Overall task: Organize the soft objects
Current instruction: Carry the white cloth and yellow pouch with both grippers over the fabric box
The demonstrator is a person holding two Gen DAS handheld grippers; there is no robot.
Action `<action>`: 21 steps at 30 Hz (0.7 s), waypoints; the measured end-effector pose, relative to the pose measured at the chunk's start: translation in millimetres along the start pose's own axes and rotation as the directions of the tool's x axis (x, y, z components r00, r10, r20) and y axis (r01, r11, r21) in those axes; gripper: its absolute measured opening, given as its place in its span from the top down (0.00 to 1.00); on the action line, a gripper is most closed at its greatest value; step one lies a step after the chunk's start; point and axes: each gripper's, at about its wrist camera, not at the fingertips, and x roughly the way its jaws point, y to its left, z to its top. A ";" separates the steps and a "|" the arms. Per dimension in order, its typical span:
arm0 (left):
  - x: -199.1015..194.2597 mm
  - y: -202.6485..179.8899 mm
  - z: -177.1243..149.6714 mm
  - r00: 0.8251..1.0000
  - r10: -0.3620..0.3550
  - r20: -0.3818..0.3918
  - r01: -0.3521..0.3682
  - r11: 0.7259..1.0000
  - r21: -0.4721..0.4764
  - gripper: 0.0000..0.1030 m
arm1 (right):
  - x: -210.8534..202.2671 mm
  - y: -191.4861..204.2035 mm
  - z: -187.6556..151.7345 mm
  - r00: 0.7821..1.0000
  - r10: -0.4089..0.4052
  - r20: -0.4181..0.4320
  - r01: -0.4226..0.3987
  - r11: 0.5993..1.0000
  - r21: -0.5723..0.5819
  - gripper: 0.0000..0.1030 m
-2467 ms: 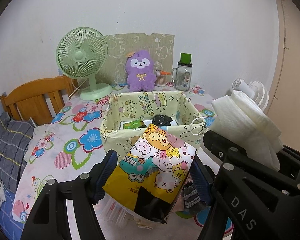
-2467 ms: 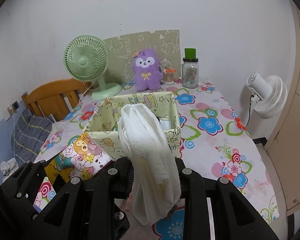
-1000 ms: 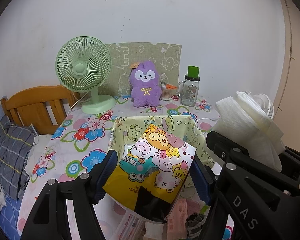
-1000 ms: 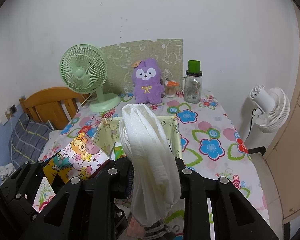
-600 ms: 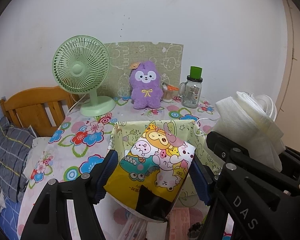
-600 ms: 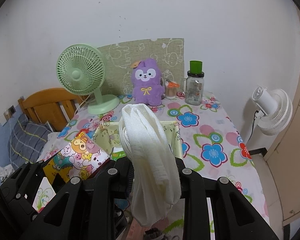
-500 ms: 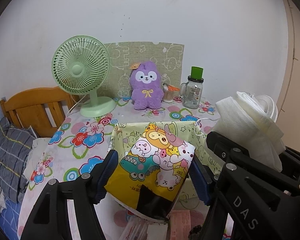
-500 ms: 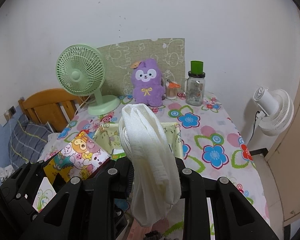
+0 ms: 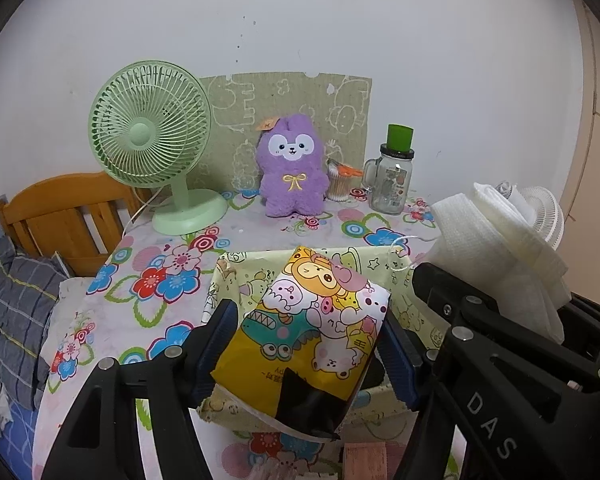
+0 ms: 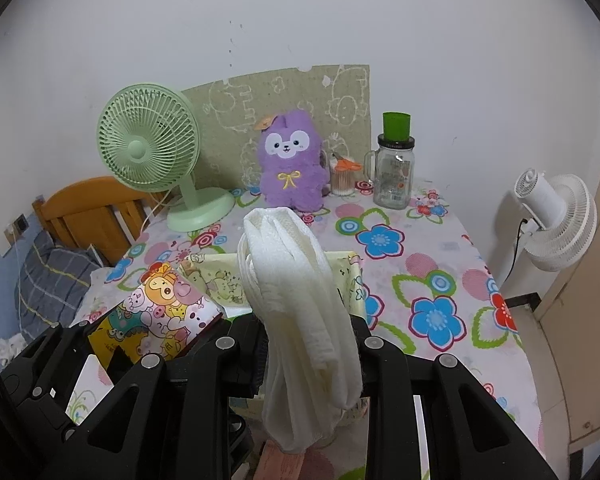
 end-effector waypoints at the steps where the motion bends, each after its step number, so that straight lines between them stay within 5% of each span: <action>1: 2.0 0.5 0.6 1.000 0.002 -0.002 -0.002 1.000 0.000 0.32 | 1.9 0.2 0.5 1.000 0.002 -0.002 -0.002 1.000 -0.001 0.71; 21: 51.0 10.6 9.8 0.998 0.015 -0.063 -0.015 1.000 -0.003 0.32 | 55.9 1.0 11.3 0.997 0.044 -0.058 -0.045 0.999 -0.013 0.71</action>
